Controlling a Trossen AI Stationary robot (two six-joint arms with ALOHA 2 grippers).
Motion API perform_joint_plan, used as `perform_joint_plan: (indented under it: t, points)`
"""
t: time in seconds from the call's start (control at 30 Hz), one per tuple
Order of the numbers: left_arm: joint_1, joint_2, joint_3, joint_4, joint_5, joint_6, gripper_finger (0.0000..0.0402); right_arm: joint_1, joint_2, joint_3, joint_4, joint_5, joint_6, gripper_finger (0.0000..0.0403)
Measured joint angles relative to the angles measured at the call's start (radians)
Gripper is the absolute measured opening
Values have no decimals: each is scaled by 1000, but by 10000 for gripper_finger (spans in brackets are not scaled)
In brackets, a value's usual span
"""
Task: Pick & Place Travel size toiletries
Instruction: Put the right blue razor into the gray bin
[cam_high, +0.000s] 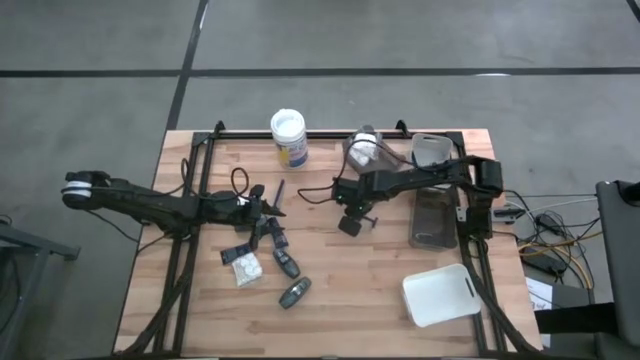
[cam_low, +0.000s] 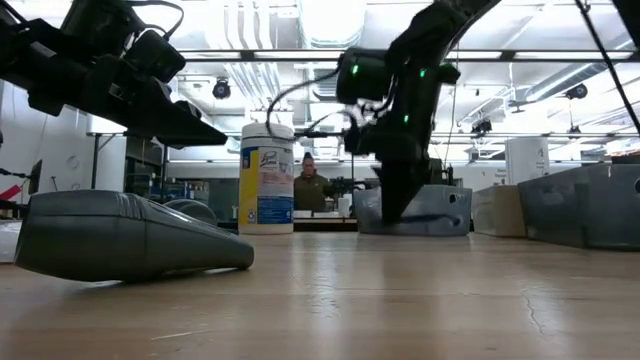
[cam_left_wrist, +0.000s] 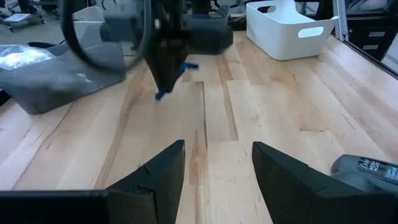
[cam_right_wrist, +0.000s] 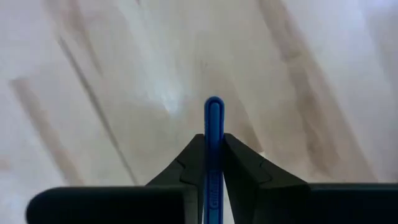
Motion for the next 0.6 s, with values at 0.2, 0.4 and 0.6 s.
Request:
perform_joint_plan:
  t: [0.2,0.4,0.6]
  points:
    - [0,0,0,-3,0,0,193,0,-109,-48,3,1,0,32]
    - [0,0,0,-4,0,0,193,-1,-246,-116,31,2,4,31]
    - [0,0,0,-8,0,0,193,-3,-396,-174,68,2,15,30]
